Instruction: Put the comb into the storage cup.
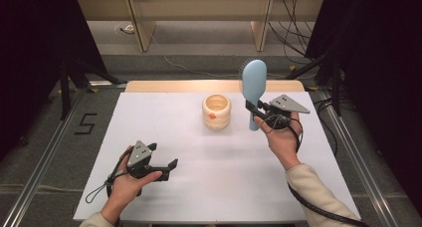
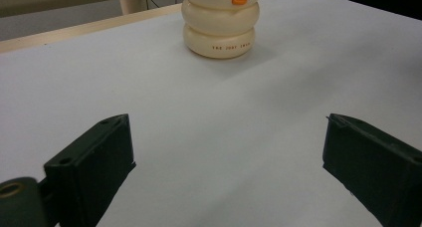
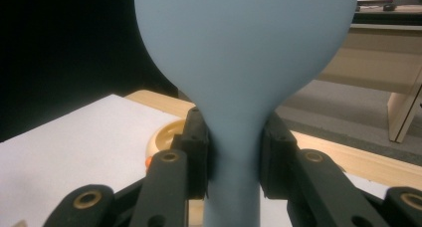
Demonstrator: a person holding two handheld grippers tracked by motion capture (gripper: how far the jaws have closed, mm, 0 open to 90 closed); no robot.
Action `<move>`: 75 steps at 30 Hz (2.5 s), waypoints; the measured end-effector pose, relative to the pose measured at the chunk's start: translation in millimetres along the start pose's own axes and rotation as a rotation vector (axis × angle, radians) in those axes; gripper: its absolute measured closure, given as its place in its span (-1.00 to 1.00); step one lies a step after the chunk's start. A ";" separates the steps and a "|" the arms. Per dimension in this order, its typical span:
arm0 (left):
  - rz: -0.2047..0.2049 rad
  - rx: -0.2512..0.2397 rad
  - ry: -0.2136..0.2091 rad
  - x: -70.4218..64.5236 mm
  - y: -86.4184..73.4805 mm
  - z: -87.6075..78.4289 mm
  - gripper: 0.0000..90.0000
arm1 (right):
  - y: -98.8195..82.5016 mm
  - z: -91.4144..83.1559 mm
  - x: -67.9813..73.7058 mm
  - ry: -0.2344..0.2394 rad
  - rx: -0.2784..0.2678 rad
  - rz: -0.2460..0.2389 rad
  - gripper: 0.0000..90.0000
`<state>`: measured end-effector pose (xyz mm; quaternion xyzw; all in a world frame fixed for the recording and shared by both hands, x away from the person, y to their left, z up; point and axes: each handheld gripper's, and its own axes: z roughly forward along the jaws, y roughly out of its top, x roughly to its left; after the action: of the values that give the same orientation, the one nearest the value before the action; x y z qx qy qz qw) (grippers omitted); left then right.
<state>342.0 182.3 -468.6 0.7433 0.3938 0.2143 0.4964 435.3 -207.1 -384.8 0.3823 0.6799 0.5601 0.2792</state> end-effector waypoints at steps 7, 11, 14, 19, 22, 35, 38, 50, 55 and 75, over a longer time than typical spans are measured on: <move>0.002 -0.001 0.001 0.1 -0.1 -0.1 -0.88 | 1.1 3.1 0.7 0.005 -0.004 0.000 0.57; 0.001 -0.002 0.002 0.2 -0.1 -0.1 -0.88 | 2.6 4.6 1.2 0.006 -0.010 -0.001 0.57; 0.001 -0.002 0.001 0.3 -0.1 -0.2 -0.88 | 3.6 6.1 1.7 0.010 -0.018 0.000 0.57; 0.000 -0.004 0.002 0.4 -0.1 -0.2 -0.88 | 4.1 8.8 1.9 0.015 -0.019 0.006 0.57; 0.002 -0.005 0.001 0.5 0.0 -0.1 -0.88 | 4.5 10.4 1.7 0.012 -0.021 0.003 0.57; 0.001 -0.004 0.002 0.4 0.0 -0.1 -0.88 | 8.1 14.5 2.9 0.004 -0.029 -0.002 0.57; 0.000 -0.005 0.002 0.5 -0.2 0.2 -0.88 | 8.9 16.1 2.9 0.004 -0.037 -0.003 0.57; -0.001 -0.005 0.003 0.4 -0.1 0.3 -0.88 | 10.7 23.0 4.5 0.002 -0.042 0.006 0.57; 0.001 -0.004 0.003 0.5 -0.1 0.2 -0.88 | 10.5 26.3 5.8 0.002 -0.039 0.002 0.57; 0.001 -0.004 0.002 1.3 0.0 -0.2 -0.88 | 15.9 36.6 7.2 -0.003 -0.046 0.000 0.57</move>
<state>342.6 183.4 -468.6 0.7423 0.3937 0.2160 0.4974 464.3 -179.8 -376.9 0.3767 0.6664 0.5750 0.2889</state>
